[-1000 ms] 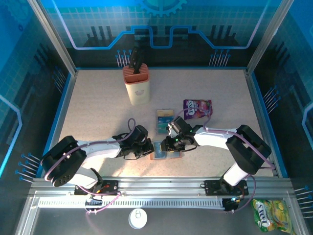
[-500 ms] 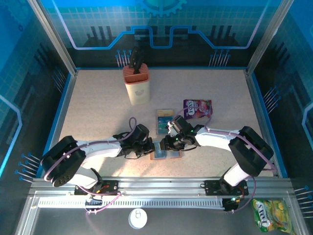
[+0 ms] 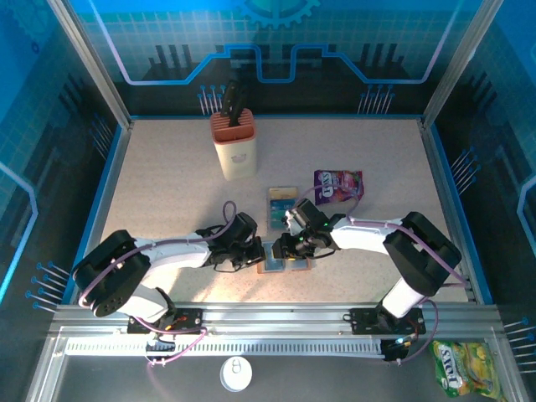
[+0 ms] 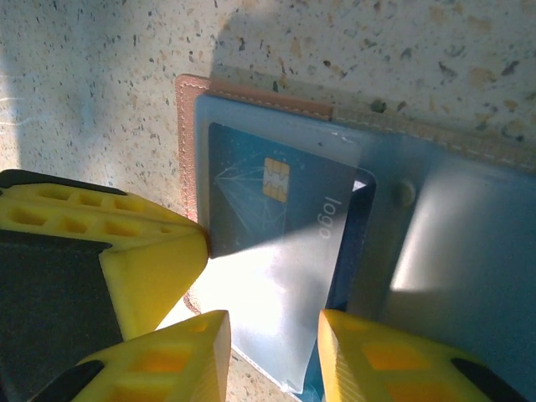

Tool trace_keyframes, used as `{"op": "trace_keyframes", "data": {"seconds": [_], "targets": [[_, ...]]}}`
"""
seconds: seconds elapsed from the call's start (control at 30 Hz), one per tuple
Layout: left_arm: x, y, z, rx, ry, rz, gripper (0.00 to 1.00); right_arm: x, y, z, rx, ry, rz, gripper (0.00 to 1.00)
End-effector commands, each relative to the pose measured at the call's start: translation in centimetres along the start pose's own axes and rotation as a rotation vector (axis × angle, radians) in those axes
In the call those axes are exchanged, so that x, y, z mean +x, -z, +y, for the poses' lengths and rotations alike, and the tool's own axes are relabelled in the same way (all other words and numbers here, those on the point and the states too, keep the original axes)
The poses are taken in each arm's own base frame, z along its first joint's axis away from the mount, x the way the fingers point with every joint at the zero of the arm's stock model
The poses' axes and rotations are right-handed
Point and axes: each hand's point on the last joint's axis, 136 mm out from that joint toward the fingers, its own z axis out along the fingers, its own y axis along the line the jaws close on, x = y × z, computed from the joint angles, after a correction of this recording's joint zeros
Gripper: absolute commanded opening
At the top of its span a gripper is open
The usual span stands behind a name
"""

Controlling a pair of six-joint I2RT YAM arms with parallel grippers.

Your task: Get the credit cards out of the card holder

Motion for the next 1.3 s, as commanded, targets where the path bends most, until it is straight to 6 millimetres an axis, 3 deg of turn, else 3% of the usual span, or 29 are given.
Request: {"op": "trace_keyframes", "data": {"seconds": [0.0,0.43,0.93,1.27], "targets": [[0.2,-0.2,0.8,-0.042,-0.013,0.004,0.0,0.2,-0.4,-1.0,0.017,-0.028,0.015,0.33],[0.2,-0.1,0.8,-0.041,-0.015,0.002,0.0,0.2,0.9,-2.8,0.17,0.012,0.005,0.32],[-0.3,0.4,1.8,-0.073,-0.018,-0.017,0.0,-0.5,2.6,-0.7,0.116,0.043,-0.05,0.33],[-0.8,1.5,-0.9,0.009,-0.045,-0.016,0.0,-0.6,2.4,-0.1,0.058,0.024,-0.049,0.33]]}}
